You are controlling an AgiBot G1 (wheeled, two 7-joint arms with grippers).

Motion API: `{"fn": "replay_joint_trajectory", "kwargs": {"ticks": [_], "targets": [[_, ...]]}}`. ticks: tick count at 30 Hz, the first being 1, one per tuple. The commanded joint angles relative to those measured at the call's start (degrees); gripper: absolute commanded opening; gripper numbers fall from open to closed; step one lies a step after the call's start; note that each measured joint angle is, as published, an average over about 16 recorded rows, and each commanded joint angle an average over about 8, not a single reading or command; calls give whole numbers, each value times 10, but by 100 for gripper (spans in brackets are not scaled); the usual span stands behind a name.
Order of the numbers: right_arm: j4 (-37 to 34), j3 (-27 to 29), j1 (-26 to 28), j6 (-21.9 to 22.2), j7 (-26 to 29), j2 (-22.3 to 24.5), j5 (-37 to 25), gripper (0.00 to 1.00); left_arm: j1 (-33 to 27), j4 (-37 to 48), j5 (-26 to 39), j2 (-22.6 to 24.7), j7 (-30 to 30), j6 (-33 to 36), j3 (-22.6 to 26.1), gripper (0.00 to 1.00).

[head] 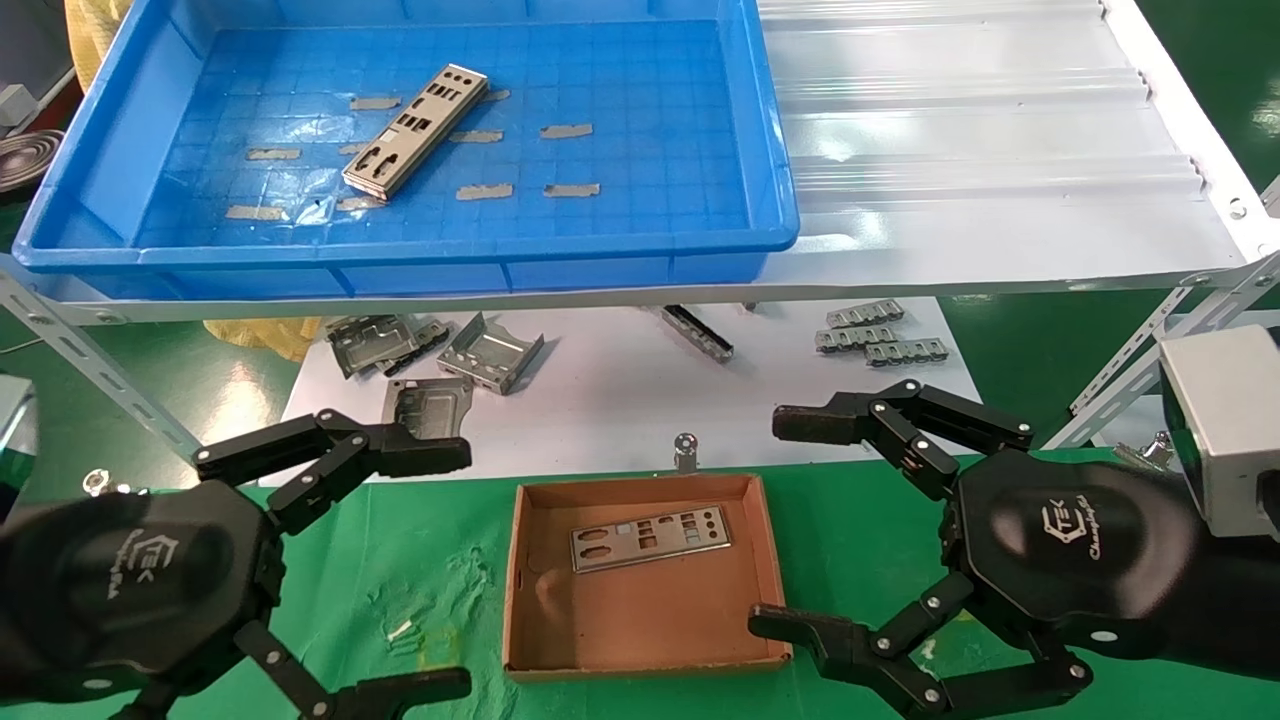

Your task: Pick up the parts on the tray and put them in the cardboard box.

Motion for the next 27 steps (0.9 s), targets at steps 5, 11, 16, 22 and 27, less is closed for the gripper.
{"fn": "replay_joint_trajectory", "kwargs": {"ticks": [5,11,16,22,27], "targets": [[0,0,0,0,0,0,0,100,-1,3,2,2,2,-1,2,100],[0,0,0,0,0,0,0,100,-3,7,4,5,3,-2,4,100],[0,0,0,0,0,0,0,100,-4,9,5,6,4,-3,5,100],[0,0,0,0,0,0,0,100,-4,10,5,7,4,-3,6,100],[0,0,0,0,0,0,0,100,-5,11,6,8,4,-3,6,100]]}}
